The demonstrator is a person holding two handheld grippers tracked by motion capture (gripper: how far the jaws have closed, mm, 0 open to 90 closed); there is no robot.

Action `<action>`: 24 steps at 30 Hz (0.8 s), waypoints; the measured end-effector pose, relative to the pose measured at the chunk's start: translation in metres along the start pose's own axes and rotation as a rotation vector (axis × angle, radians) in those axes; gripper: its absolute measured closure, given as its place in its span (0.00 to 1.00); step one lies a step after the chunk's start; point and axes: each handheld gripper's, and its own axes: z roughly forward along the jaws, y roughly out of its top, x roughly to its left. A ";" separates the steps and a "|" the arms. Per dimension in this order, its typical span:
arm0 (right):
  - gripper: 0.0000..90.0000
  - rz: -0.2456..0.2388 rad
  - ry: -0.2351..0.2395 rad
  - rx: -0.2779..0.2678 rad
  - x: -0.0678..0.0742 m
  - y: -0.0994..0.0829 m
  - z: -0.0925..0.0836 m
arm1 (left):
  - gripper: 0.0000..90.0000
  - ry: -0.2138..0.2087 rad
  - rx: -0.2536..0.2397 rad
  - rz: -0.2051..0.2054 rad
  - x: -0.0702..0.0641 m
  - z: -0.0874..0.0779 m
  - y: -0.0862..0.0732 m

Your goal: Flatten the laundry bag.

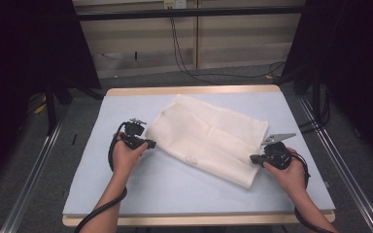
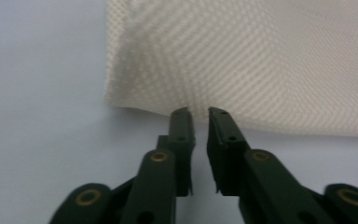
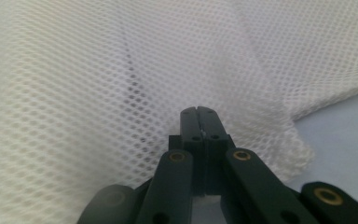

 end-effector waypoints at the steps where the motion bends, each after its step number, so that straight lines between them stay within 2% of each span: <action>1: 1.00 0.008 0.005 -0.008 -0.003 0.000 0.002 | 0.91 0.000 0.005 0.012 -0.001 0.001 0.000; 2: 1.00 0.019 0.029 -0.020 -0.009 0.002 0.004 | 0.90 0.005 -0.008 0.004 -0.004 0.002 0.000; 3: 1.00 0.037 0.040 -0.035 -0.010 0.002 0.005 | 0.90 0.006 -0.009 0.004 -0.005 0.002 0.000; 4: 1.00 0.035 0.043 -0.046 -0.011 0.003 0.004 | 0.89 0.003 -0.012 0.006 -0.006 0.002 0.000; 5: 0.90 0.028 0.055 -0.051 -0.011 0.004 0.004 | 0.89 -0.004 0.002 0.011 -0.007 0.002 0.000; 6: 0.90 0.028 0.055 -0.051 -0.011 0.004 0.004 | 0.89 -0.004 0.002 0.011 -0.007 0.002 0.000; 7: 0.77 0.043 0.040 -0.079 -0.013 0.007 0.003 | 0.89 -0.019 0.008 0.020 -0.010 0.001 0.001; 8: 0.73 0.039 0.026 -0.072 -0.013 0.008 0.002 | 0.89 -0.019 0.020 0.049 -0.011 0.000 0.001; 9: 0.65 0.044 0.007 -0.087 -0.015 0.009 0.002 | 0.89 -0.023 0.012 0.051 -0.013 0.000 0.001; 11: 0.56 0.075 -0.017 -0.120 -0.019 0.012 0.000 | 0.90 -0.037 0.003 0.053 -0.018 -0.001 0.001; 13: 0.47 0.082 -0.024 -0.121 -0.023 0.015 0.002 | 0.90 -0.041 -0.002 0.055 -0.022 0.000 0.001; 14: 0.48 0.082 -0.019 -0.114 -0.024 0.016 0.004 | 0.90 -0.067 -0.006 0.051 -0.029 0.001 0.000; 16: 0.48 0.106 0.014 -0.114 -0.027 0.017 0.008 | 0.89 -0.071 -0.009 0.058 -0.033 0.002 0.000; 17: 0.48 0.106 0.014 -0.114 -0.027 0.017 0.008 | 0.89 -0.085 0.004 0.072 -0.036 0.003 -0.001; 18: 0.52 0.113 0.030 -0.091 -0.027 0.017 0.013 | 0.87 -0.094 0.021 0.092 -0.041 0.006 -0.001; 19: 0.56 0.101 0.024 -0.067 -0.027 0.017 0.016 | 0.86 -0.095 0.005 0.064 -0.045 0.010 -0.002; 20: 0.62 0.087 0.021 -0.041 -0.026 0.017 0.019 | 0.85 -0.090 0.032 0.106 -0.043 0.009 -0.002; 21: 0.68 0.070 0.022 -0.027 -0.026 0.017 0.022 | 0.85 -0.097 0.025 0.094 -0.044 0.010 -0.003; 22: 0.82 0.071 0.038 -0.028 -0.025 0.017 0.022 | 0.84 -0.101 0.028 0.094 -0.044 0.010 -0.003; 23: 0.89 0.068 0.077 -0.032 -0.025 0.017 0.022 | 0.84 -0.099 0.012 0.087 -0.045 0.011 -0.003; 24: 0.92 0.076 0.082 -0.021 -0.024 0.018 0.022 | 0.83 -0.099 0.012 0.087 -0.045 0.011 -0.003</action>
